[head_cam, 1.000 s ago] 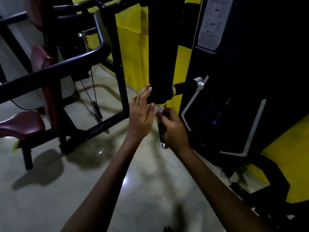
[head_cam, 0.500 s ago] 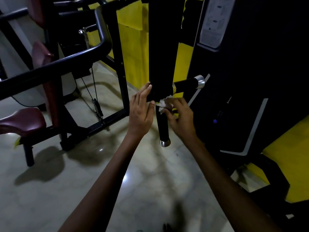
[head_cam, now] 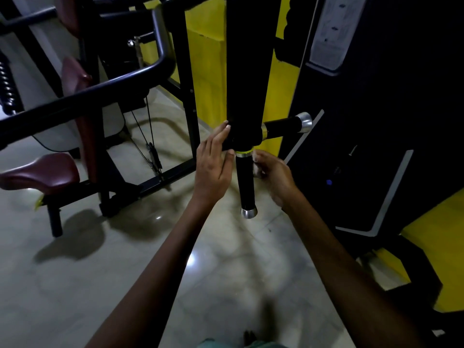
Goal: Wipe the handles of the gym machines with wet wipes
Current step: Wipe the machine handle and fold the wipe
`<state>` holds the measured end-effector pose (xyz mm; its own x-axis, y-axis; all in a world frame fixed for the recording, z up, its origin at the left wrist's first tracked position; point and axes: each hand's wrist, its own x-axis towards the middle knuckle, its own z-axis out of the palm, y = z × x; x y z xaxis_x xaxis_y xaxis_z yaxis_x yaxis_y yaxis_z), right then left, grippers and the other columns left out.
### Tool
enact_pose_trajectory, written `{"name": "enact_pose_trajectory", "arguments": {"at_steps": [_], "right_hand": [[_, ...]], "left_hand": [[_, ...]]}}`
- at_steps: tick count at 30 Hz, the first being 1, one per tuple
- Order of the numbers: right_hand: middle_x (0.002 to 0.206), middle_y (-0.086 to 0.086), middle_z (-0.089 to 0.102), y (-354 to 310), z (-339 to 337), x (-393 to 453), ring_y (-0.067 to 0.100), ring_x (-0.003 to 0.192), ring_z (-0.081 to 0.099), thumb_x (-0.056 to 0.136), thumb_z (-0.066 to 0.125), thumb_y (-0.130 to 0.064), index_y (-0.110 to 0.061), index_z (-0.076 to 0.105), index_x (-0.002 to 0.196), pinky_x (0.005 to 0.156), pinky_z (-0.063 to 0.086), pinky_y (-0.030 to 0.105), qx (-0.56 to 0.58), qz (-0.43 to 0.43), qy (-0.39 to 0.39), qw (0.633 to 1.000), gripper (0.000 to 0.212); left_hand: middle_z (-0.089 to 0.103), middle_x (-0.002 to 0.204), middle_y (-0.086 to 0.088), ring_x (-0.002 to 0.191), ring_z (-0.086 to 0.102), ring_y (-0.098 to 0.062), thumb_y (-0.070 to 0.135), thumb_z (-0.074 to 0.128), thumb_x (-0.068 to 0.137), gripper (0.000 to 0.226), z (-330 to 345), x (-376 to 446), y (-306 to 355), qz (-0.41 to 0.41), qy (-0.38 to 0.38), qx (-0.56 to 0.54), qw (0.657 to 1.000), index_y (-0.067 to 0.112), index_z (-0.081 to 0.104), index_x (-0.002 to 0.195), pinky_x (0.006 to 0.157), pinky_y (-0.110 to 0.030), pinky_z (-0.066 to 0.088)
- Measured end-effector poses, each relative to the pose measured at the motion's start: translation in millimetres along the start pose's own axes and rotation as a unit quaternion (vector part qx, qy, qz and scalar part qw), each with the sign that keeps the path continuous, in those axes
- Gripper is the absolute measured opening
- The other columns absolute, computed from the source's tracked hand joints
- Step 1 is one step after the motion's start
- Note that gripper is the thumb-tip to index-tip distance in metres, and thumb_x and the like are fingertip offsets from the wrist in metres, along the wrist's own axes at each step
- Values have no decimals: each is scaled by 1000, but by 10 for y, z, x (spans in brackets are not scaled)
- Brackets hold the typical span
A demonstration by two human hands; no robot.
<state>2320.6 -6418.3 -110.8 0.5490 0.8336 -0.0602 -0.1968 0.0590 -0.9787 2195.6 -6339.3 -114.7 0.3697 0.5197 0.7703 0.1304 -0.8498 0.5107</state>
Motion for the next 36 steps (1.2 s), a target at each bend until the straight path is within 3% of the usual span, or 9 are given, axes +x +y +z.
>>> {"name": "enact_pose_trajectory", "arguments": {"at_steps": [6, 11, 13, 16, 21, 23, 26, 29, 36], "right_hand": [[111, 10, 59, 93, -26, 210, 18, 96, 52, 90, 43, -9, -2, 57, 123, 76, 40, 26, -79, 29, -17, 996, 37], [88, 8, 54, 111, -55, 218, 12, 77, 47, 73, 42, -25, -11, 58, 111, 72, 36, 23, -111, 37, -80, 990, 44], [76, 3, 53, 142, -51, 212, 12, 70, 43, 80, 38, -17, -15, 61, 91, 66, 34, 24, -94, 44, -84, 991, 26], [61, -1, 50, 204, -60, 209, 13, 64, 38, 88, 33, 0, -21, 59, 61, 61, 31, 27, -69, 45, -75, 994, 44], [93, 17, 61, 368, -135, 206, 10, 82, 54, 95, 31, -9, -8, 64, 96, 72, 42, 22, -91, 34, -130, 987, 33], [96, 12, 66, 402, -164, 213, 4, 82, 59, 94, 33, -7, -5, 63, 106, 70, 46, 16, -98, 32, -141, 985, 33], [91, -3, 64, 439, -209, 209, 1, 78, 60, 90, 32, 0, -13, 64, 94, 68, 46, 14, -96, 52, -165, 980, 35], [83, 0, 59, 493, -236, 174, 3, 70, 55, 88, 31, 4, -15, 61, 80, 63, 44, 15, -97, 72, -167, 978, 36], [65, -5, 64, 756, -244, 83, 13, 69, 55, 89, 37, -2, -15, 61, 78, 61, 42, 22, -96, 134, -97, 982, 30]], "left_hand": [[44, 140, -11, 130, 37, -13, 8, 45, 93, 42, 20, -2, 16, -1, 14, 4, 1000, 0, 43, 134, 106, -44, 35], [45, 139, -13, 129, 37, -10, 9, 44, 93, 41, 76, -7, 12, -11, 29, 7, 999, -1, 44, 133, 106, -37, 35], [45, 139, -14, 129, 38, -14, 9, 44, 94, 40, 83, -8, -2, -8, 33, 2, 999, 2, 42, 133, 106, -40, 36], [45, 139, -14, 130, 39, -16, 10, 43, 94, 40, 87, -10, 9, -12, 35, 0, 999, 9, 39, 134, 107, -41, 35], [44, 139, -14, 131, 38, -17, 12, 41, 94, 40, 106, -16, 39, -34, 41, 5, 999, 13, 37, 133, 108, -39, 34], [45, 139, -14, 130, 39, -17, 11, 42, 94, 40, 112, -15, 69, -40, 45, 4, 998, 11, 38, 133, 108, -40, 35], [44, 139, -15, 131, 39, -18, 13, 44, 93, 41, 112, -11, 136, -57, 42, -4, 997, 4, 42, 133, 108, -43, 35], [45, 139, -17, 131, 39, -21, 13, 45, 93, 43, 83, -7, 153, -62, 30, 2, 998, -1, 43, 133, 109, -43, 34], [45, 141, -11, 133, 40, -22, 21, 44, 92, 46, 16, -17, 253, -87, 11, 8, 996, 2, 43, 135, 108, -50, 34]]}}
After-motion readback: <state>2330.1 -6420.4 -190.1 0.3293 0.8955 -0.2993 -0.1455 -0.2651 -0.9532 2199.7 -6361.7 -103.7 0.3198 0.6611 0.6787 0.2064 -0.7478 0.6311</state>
